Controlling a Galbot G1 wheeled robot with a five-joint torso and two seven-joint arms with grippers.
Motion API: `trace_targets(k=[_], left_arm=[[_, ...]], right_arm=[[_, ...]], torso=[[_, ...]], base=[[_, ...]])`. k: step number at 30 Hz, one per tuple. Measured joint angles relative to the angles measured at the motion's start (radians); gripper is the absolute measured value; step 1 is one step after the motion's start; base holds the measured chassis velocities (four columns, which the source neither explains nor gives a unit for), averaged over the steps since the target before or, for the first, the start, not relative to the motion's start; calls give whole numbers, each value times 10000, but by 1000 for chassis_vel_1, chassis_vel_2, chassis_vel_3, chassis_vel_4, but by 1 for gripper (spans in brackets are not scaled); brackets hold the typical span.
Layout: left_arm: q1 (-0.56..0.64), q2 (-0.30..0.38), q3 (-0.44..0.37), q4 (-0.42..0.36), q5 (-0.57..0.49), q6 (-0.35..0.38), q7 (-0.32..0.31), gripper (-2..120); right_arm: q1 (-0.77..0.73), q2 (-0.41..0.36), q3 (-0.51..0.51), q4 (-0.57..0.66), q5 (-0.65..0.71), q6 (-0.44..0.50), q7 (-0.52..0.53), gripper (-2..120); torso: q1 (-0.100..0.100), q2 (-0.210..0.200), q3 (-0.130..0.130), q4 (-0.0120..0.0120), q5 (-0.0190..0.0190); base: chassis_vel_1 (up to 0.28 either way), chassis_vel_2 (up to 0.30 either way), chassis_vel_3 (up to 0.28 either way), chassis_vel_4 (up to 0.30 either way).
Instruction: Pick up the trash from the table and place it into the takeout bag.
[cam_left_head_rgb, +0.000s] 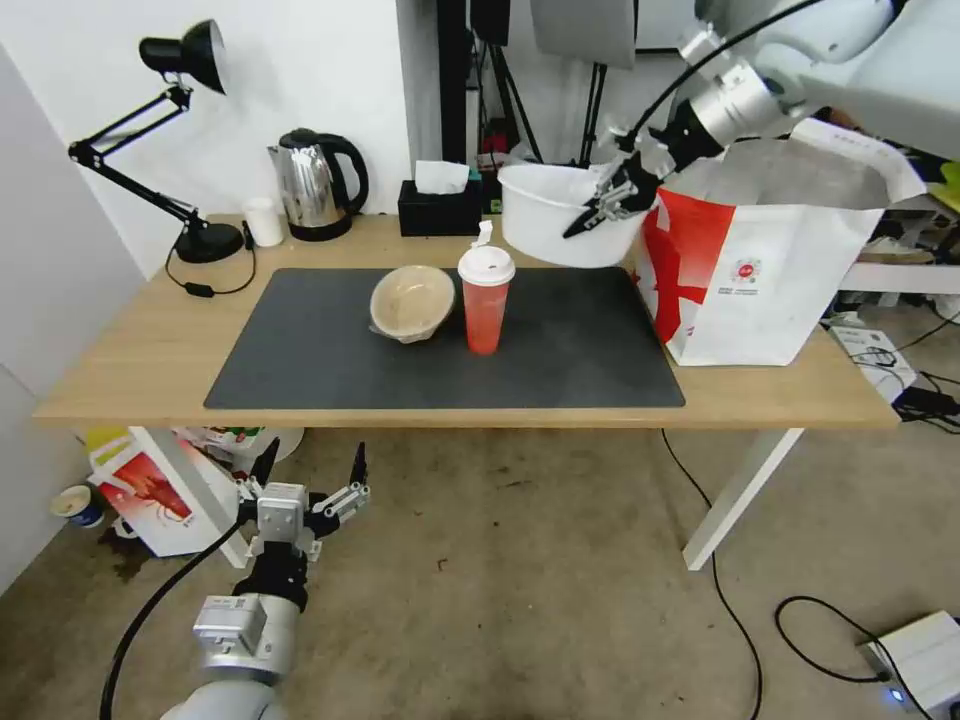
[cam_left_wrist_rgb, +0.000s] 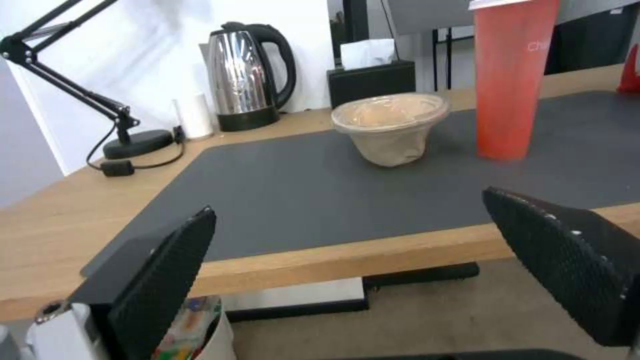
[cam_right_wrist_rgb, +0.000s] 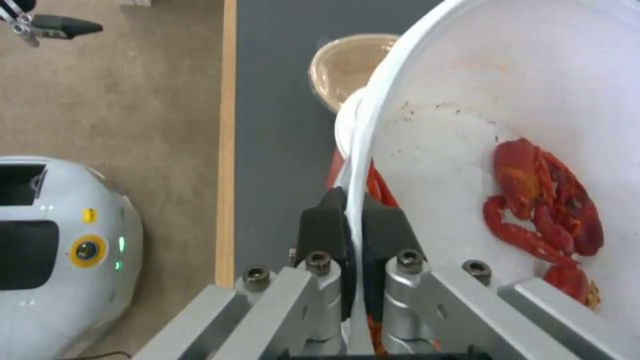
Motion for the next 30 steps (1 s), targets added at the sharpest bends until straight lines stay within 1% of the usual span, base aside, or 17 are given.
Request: trace_targets(k=[16, 30], left_arm=[[0, 0, 0, 0, 0, 0, 0, 100], [0, 0, 0, 0, 0, 0, 0, 100]], right_arm=[[389, -464, 201, -524, 42, 49, -270, 0], [939, -464, 137, -823, -17, 117, -408, 0]], torso=[[0, 0, 0, 0, 0], [0, 0, 0, 0, 2]], base=[[0, 0, 0, 0], [0, 0, 0, 0]])
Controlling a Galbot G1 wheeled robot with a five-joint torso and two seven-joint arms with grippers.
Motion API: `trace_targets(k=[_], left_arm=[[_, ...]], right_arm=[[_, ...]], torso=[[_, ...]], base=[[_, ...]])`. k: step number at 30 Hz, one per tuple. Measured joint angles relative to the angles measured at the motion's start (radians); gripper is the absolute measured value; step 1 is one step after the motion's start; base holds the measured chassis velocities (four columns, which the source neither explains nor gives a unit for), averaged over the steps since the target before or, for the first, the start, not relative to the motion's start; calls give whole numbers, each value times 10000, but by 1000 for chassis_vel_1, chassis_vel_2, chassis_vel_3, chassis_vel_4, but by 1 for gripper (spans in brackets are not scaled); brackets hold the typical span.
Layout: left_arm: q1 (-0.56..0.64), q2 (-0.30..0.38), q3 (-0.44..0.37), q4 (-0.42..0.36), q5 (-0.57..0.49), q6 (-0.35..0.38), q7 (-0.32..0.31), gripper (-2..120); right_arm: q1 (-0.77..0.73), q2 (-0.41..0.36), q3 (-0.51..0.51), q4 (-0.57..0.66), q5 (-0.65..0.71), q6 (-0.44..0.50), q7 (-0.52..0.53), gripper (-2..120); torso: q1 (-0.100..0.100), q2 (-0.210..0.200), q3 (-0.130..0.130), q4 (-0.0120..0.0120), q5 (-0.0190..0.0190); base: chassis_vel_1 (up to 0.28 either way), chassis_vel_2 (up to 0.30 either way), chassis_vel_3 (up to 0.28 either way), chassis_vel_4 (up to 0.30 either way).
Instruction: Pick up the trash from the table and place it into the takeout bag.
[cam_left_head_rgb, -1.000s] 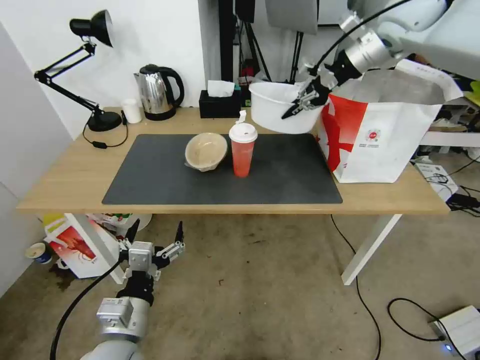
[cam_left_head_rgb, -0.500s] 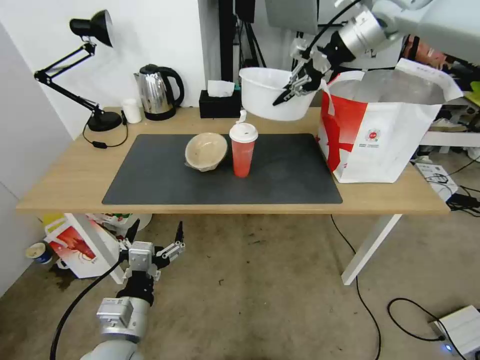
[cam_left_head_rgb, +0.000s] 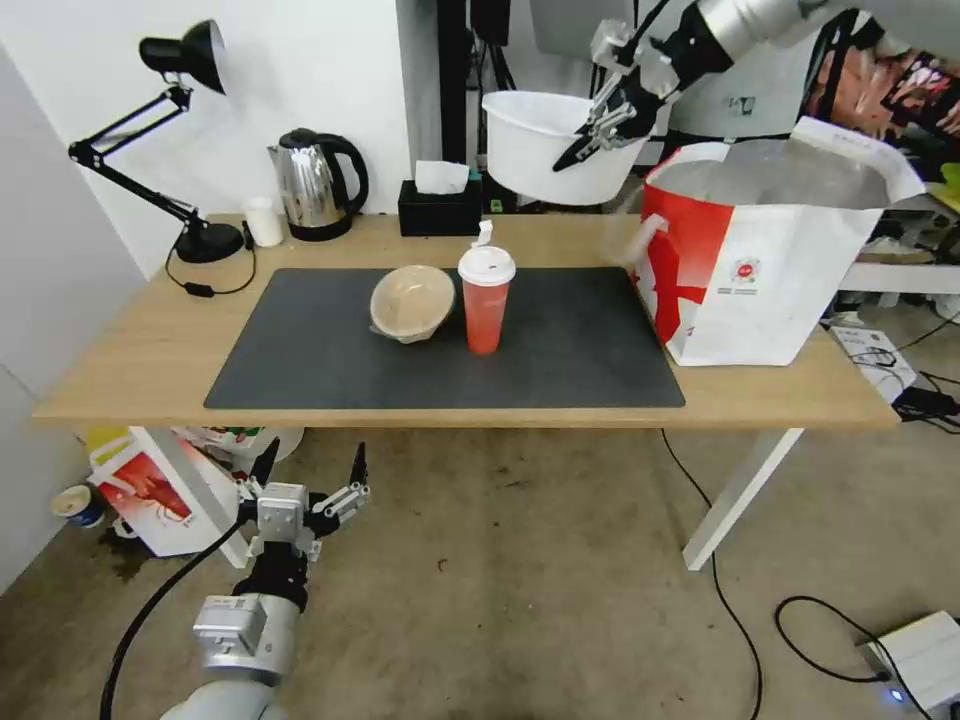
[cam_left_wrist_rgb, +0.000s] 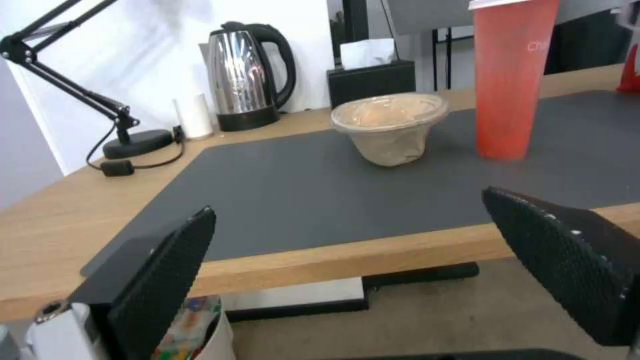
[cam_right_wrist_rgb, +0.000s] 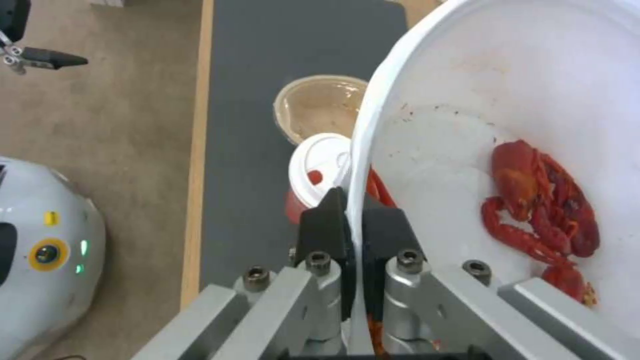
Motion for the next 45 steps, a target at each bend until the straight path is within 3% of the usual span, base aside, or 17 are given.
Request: trace_targets(k=[10, 18, 38, 45], left_arm=[[0, 0, 0, 0, 0, 0, 0, 100], [0, 0, 1, 0, 0, 0, 0, 100], [0, 0, 0, 0, 0, 0, 0, 100], [0, 0, 0, 0, 0, 0, 0, 100]], right_arm=[[279, 181, 3, -233, -182, 131, 53, 0], [314, 747, -70, -319, -386, 214, 226, 0], [226, 3191, -350, 374, -975, 441, 596, 0], [90, 3698, -371, 499, -1215, 544, 684, 0]], torso=[[0, 0, 0, 0, 0], [0, 0, 0, 0, 2], [-1, 0, 0, -3, 2], [0, 0, 0, 1, 0]], base=[[0, 0, 0, 0], [0, 0, 0, 0], [0, 0, 0, 0], [0, 0, 0, 0]])
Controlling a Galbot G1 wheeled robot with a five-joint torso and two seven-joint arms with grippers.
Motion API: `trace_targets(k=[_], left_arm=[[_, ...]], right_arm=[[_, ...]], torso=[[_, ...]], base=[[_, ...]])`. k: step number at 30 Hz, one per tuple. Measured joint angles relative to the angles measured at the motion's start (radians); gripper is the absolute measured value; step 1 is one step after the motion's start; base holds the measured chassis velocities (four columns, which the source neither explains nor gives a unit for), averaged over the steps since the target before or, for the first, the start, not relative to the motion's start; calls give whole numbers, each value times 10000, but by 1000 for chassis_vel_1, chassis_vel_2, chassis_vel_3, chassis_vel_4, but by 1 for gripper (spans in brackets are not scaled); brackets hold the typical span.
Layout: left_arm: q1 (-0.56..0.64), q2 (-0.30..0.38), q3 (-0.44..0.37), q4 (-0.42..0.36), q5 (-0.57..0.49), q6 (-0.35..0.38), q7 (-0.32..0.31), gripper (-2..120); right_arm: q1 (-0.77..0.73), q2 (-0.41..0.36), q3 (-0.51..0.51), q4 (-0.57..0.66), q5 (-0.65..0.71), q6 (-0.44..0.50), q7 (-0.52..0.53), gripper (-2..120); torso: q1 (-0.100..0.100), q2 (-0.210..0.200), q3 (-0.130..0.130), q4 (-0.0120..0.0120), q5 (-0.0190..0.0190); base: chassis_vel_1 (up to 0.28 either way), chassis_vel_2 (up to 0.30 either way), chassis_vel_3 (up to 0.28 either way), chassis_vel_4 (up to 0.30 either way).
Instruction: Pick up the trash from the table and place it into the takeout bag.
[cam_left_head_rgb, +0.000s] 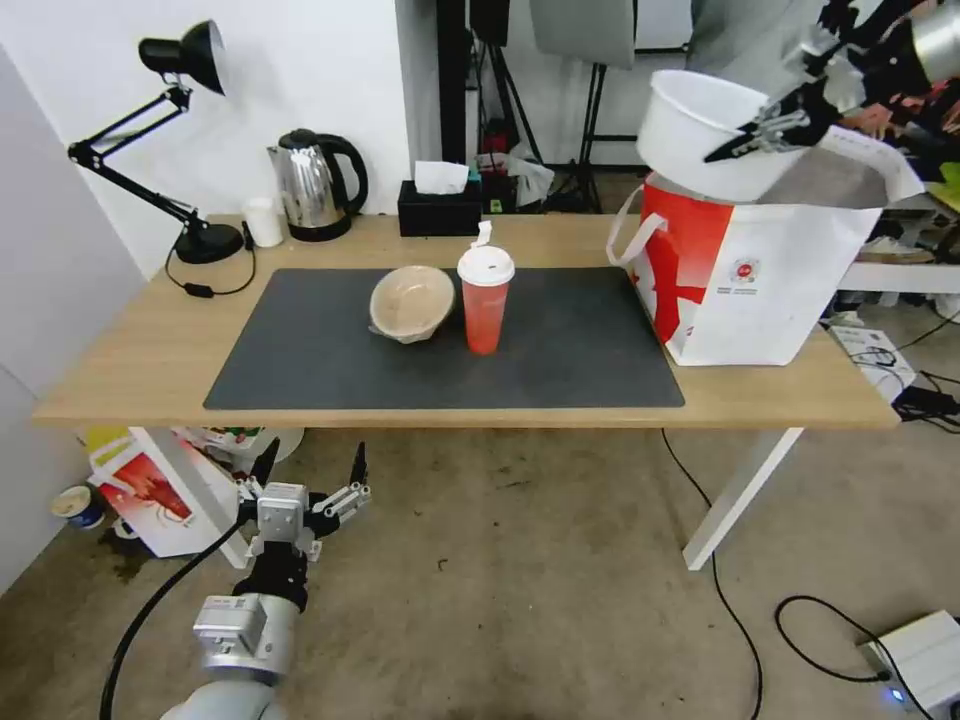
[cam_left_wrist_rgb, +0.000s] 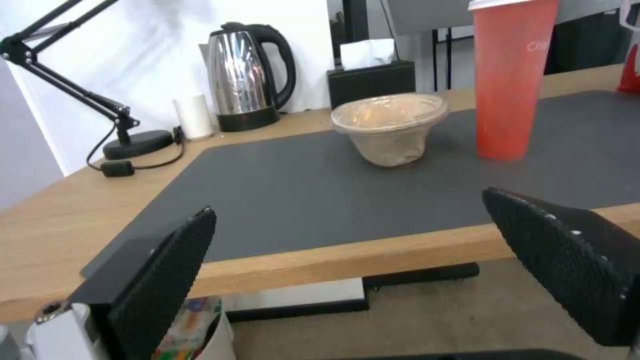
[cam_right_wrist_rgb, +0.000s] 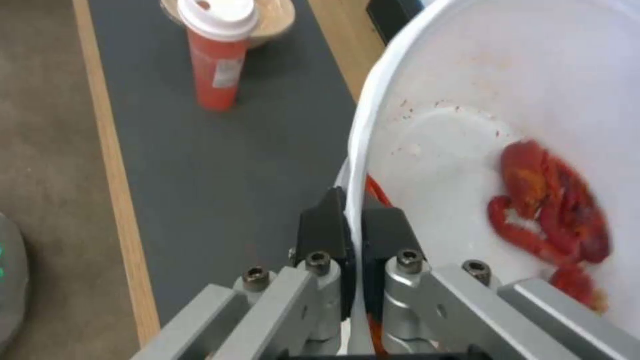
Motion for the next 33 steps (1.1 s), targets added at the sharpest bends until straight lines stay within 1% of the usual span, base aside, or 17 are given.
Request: trace_targets(k=[9, 17, 24, 31, 33], left_arm=[[0, 0, 0, 0, 0, 0, 0, 100], [0, 0, 0, 0, 0, 0, 0, 100], [0, 0, 0, 0, 0, 0, 0, 100], [0, 0, 0, 0, 0, 0, 0, 100], [0, 0, 1, 0, 0, 0, 0, 100]], right_arm=[[-69, 288, -49, -238, -351, 294, 155, 0], [-107, 548, -218, -171, -473, 441, 396, 0], [-294, 490, -236, -479, -553, 773, 638, 0], [-573, 395, -211, -530, -578, 909, 853, 0], [-674, 316, -211, -527, -631, 1073, 1125, 0]], torso=[[-1, 0, 0, 0, -1], [0, 0, 0, -1, 0], [-1, 0, 0, -2, 0], [0, 0, 0, -1, 0], [0, 0, 0, -1, 0]], base=[[0, 0, 0, 0], [0, 0, 0, 0], [0, 0, 0, 0], [0, 0, 0, 0], [0, 0, 0, 0]])
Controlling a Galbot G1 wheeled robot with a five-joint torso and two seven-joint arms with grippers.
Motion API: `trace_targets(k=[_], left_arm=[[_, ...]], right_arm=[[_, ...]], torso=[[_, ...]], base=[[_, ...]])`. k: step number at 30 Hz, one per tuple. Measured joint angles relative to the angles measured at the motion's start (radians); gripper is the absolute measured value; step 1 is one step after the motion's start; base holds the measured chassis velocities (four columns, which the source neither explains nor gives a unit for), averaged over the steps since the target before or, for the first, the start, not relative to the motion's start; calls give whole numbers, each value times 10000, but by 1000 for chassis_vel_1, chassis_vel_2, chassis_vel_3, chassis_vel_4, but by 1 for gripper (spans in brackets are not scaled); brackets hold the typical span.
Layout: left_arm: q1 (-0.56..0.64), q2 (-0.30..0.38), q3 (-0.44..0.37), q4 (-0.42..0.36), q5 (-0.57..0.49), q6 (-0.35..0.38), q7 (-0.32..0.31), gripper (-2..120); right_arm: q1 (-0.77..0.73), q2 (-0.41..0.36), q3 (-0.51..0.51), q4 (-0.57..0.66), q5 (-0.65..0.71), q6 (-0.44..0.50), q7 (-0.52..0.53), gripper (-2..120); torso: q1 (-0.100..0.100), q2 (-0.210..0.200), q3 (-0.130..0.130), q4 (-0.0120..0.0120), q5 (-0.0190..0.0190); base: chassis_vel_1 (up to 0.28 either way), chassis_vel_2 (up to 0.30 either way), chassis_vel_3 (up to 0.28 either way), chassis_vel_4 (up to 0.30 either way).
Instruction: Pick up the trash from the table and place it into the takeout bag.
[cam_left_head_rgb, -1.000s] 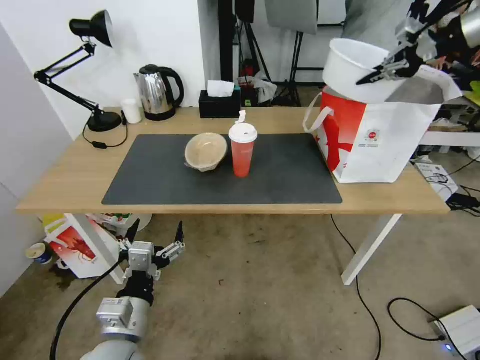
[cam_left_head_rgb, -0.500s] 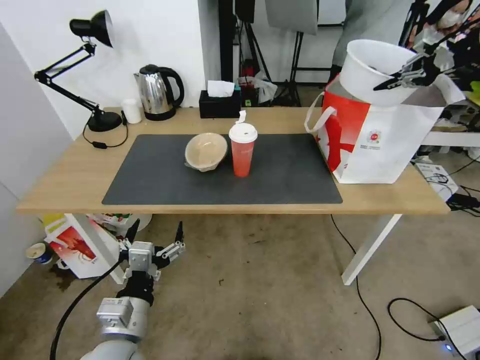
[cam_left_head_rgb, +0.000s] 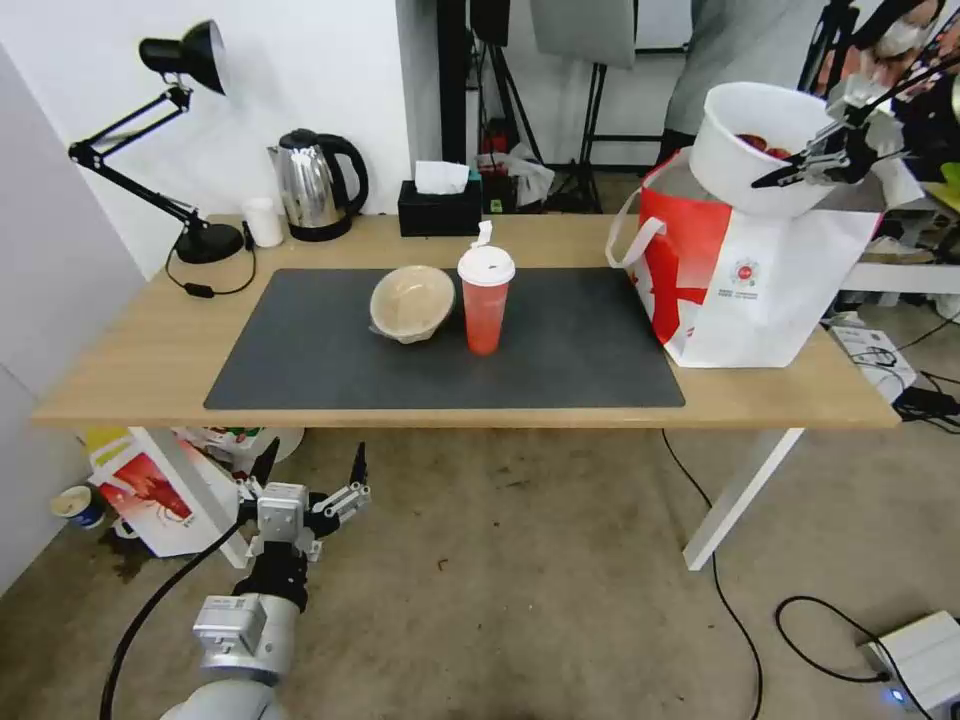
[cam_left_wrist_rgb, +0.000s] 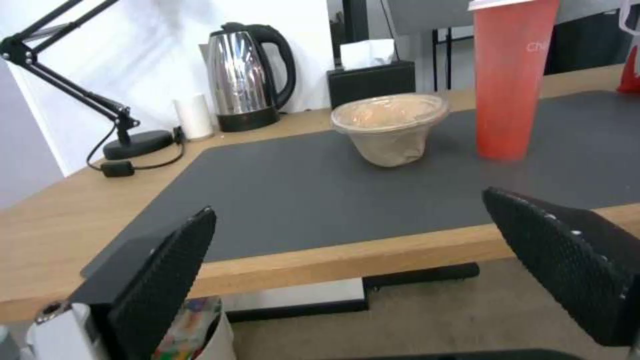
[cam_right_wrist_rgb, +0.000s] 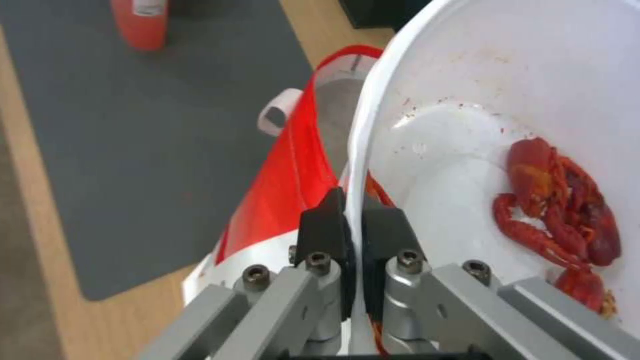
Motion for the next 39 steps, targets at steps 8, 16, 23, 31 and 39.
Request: trace_targets(k=[8, 16, 23, 31, 39], left_arm=[[0, 0, -1, 0, -1, 0, 0, 100], [0, 1, 0, 0, 0, 0, 0, 100], [0, 0, -1, 0, 0, 0, 0, 100], [0, 0, 0, 0, 0, 0, 0, 100], [0, 0, 0, 0, 0, 0, 0, 100]], right_arm=[[-160, -285, 25, -105, -135, 185, 456, 20], [-67, -980, 17, -721, -58, 270, 530, 52], [53, -1608, -9, -1294, 16, 311, 488, 75], [197, -1905, 27, -1702, 19, 369, 352, 99], [856, -1367, -396, -864, 245, 339, 366, 100]], torso=[[0, 0, 0, 1, -1], [0, 0, 0, 1, -2], [0, 0, 0, 1, -1], [0, 0, 0, 1, 0], [0, 0, 0, -3, 1]], base=[[0, 0, 0, 0], [0, 0, 0, 0], [0, 0, 0, 0], [0, 0, 0, 0], [0, 0, 0, 0]])
